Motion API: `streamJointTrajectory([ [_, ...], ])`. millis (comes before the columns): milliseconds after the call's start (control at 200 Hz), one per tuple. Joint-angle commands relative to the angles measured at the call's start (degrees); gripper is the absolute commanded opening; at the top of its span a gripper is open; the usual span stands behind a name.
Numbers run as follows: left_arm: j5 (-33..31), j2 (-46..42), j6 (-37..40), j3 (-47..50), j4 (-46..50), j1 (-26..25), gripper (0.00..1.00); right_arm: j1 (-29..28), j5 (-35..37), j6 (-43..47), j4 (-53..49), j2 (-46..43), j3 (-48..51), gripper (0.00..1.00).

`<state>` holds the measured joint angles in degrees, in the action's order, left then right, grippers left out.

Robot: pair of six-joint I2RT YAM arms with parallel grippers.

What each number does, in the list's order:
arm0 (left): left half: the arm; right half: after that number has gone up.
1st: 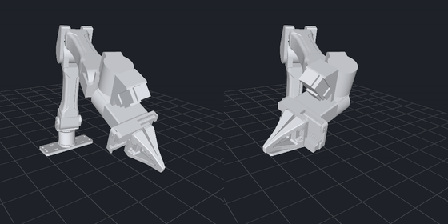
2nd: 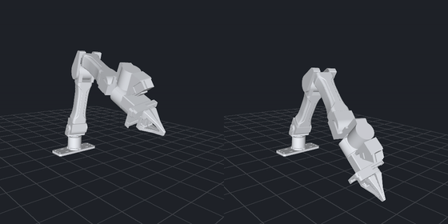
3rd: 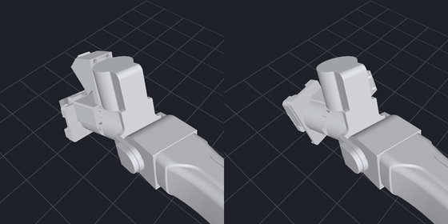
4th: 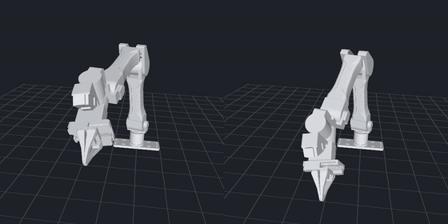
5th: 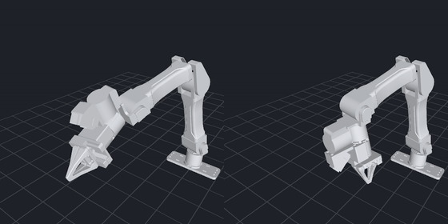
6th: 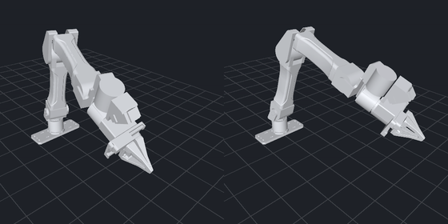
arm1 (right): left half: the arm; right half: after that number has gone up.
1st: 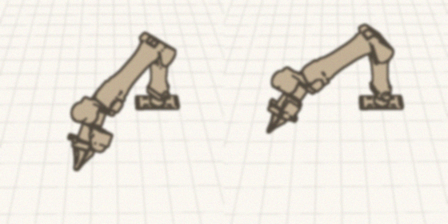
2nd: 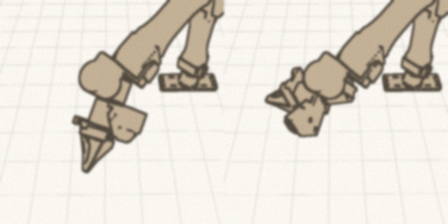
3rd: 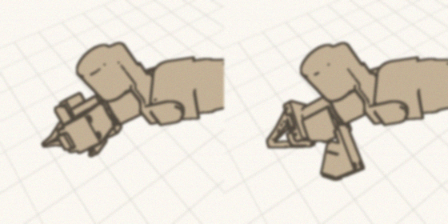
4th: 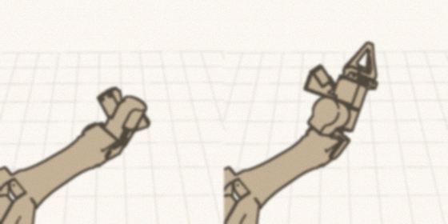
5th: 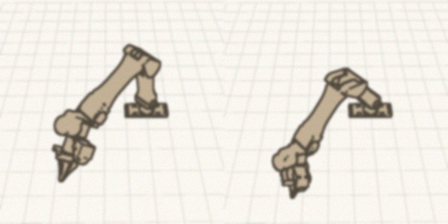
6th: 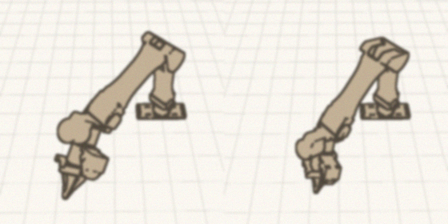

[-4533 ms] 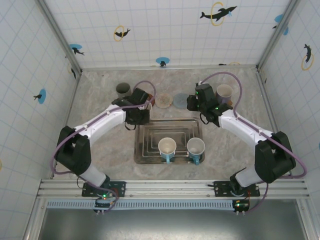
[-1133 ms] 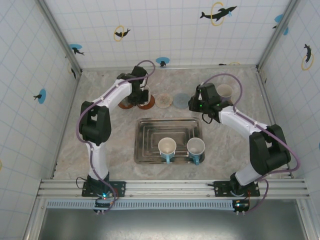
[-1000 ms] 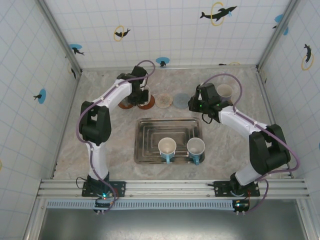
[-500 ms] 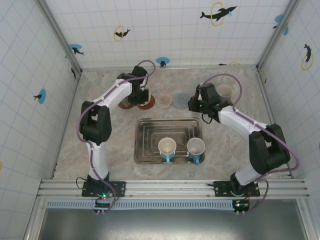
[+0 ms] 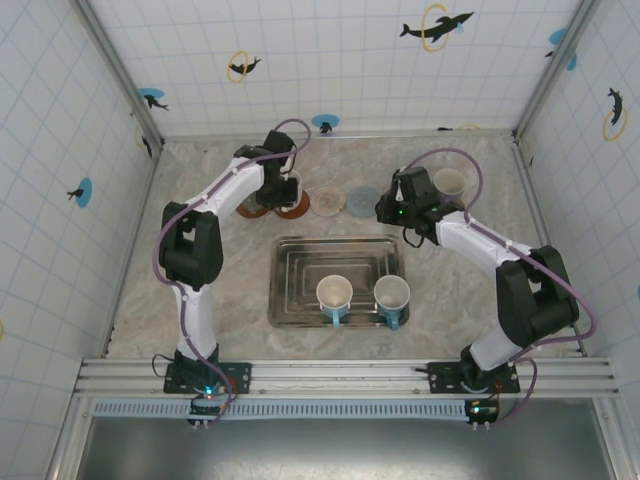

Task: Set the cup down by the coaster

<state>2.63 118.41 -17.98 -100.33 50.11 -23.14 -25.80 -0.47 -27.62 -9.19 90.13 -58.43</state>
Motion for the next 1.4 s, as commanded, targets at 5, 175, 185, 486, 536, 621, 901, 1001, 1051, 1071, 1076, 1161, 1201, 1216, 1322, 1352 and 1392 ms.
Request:
streamJointTrajectory([
  [5,0.5,-0.7,0.4,-1.3,0.5,0.4,0.33,0.3,-0.3,-0.2,0.2,0.3,-2.4,0.53],
  [175,-0.4,-1.9,0.3,-1.1,0.6,0.4,0.35,0.2,0.0,-0.6,0.2,0.2,-2.2,0.52],
  [185,-0.4,-2.1,0.3,-1.1,0.6,0.4,0.35,0.2,0.1,-0.7,0.2,0.2,-2.1,0.52],
  [486,-3.0,-6.0,-0.3,-0.4,1.1,0.3,0.38,0.2,-0.3,-1.6,1.4,-0.2,-1.3,0.52],
  [536,-3.0,-6.6,-0.4,-0.4,1.1,0.4,0.38,0.2,-0.4,-1.7,1.5,-0.2,-1.3,0.52],
  [621,-3.5,-7.4,-0.4,-0.5,1.0,0.5,0.38,0.1,-0.4,-1.8,1.7,-0.5,-1.2,0.52],
  [901,-5.9,-10.5,-0.9,-0.6,0.7,0.4,0.38,-0.5,-0.2,-2.5,2.1,-0.1,-3.0,0.52],
  [1001,-4.2,-12.1,-1.5,-3.2,1.2,0.1,0.37,-2.0,0.3,-3.2,3.1,-1.4,-2.3,0.52],
  [1051,-4.4,-13.9,-2.2,-3.2,-0.4,-0.7,0.37,-2.6,0.4,-3.1,2.5,-2.0,-2.3,0.52],
  [1071,-4.6,-14.9,-2.4,-2.5,-1.4,-1.1,0.37,-2.8,0.4,-2.9,1.9,-2.2,-2.7,0.52],
  [1076,-4.7,-15.3,-2.4,-2.3,-1.7,-1.1,0.37,-2.9,0.5,-2.9,1.7,-2.3,-2.7,0.52],
  [1161,-4.3,-20.4,-3.5,1.8,-7.9,-2.0,0.39,-4.1,2.3,-1.8,-3.0,-3.3,-4.3,0.52],
  [1201,-4.1,-22.3,-3.5,3.2,-9.8,-2.1,0.39,-5.0,3.6,-1.7,-3.6,-4.3,-4.3,0.52],
  [1216,-4.1,-22.9,-3.5,3.7,-10.4,-2.1,0.40,-5.4,4.1,-1.7,-3.8,-4.8,-4.1,0.52],
  [1322,-5.5,-26.7,-3.4,5.9,-13.4,-2.1,0.40,-8.1,7.3,-2.2,-3.8,-7.8,-2.9,0.52],
  [1352,-5.9,-27.3,-3.5,6.3,-14.0,-2.1,0.40,-8.8,8.1,-2.4,-4.1,-8.4,-2.7,0.52],
  [1392,-6.1,-28.2,-3.6,6.7,-14.9,-2.0,0.40,-9.8,9.2,-2.6,-4.9,-9.2,-2.7,0.52],
])
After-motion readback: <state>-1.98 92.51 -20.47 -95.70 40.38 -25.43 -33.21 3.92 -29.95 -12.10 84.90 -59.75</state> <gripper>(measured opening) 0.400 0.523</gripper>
